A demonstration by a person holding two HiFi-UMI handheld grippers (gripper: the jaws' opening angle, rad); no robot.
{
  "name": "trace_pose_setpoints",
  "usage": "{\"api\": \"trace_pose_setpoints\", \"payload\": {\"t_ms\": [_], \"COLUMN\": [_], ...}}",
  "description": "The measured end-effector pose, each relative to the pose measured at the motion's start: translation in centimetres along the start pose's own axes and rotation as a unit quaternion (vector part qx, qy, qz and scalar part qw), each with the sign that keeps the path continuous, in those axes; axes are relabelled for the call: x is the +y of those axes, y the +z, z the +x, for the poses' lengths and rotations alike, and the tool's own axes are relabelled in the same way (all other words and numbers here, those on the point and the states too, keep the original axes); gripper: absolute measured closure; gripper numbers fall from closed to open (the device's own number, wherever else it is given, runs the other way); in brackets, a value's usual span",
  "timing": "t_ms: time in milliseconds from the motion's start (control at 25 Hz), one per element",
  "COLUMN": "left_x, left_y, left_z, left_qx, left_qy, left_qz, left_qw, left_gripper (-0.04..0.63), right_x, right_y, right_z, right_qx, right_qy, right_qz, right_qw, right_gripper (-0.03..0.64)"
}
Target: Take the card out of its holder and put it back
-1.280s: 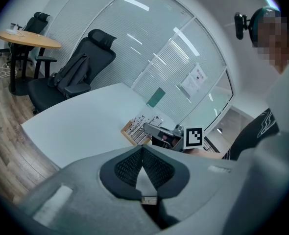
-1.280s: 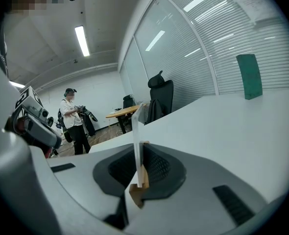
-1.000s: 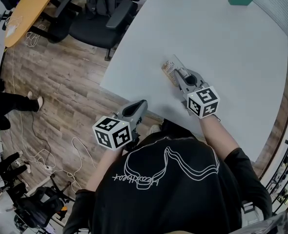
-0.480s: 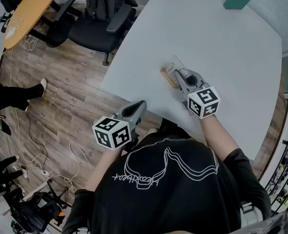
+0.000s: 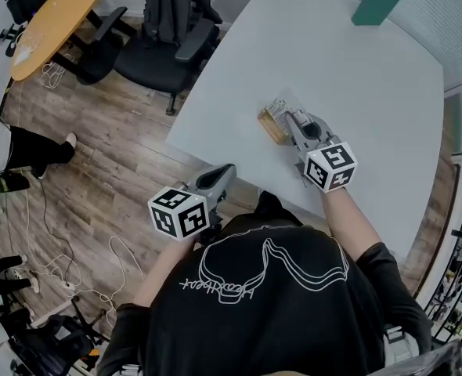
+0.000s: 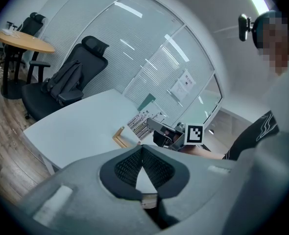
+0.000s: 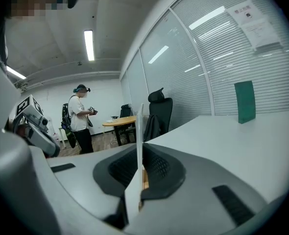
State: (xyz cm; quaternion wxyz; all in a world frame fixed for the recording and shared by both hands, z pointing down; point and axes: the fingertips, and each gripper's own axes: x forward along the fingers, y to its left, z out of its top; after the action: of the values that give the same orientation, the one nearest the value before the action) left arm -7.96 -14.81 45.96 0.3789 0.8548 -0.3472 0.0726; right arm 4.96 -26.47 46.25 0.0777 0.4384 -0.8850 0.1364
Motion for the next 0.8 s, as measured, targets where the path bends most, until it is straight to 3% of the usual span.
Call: {"api": "trace_pose_setpoints", "payload": {"t_ms": [480,800], "left_x": [-1.5,-3.4], "left_y": [2.2,2.9], "left_z": [-3.5,-4.6], "left_qx": [-0.029,-0.049], "left_qy": [-0.012,-0.029], "left_qz": [0.033,0.058], "left_qw": [0.999,0.9967], "left_gripper": [0.583,0.583], "right_x": [5.4,8.5], "right_y": [3.4,3.7], "right_z": [-4.3,-7.7], "right_qx": [-0.051,-0.086], "right_qy": [0.027,0.059], "right_qz": [0.04,0.109], "right_qw": [0.998,0.989], "right_gripper": [0.594,0.594]}}
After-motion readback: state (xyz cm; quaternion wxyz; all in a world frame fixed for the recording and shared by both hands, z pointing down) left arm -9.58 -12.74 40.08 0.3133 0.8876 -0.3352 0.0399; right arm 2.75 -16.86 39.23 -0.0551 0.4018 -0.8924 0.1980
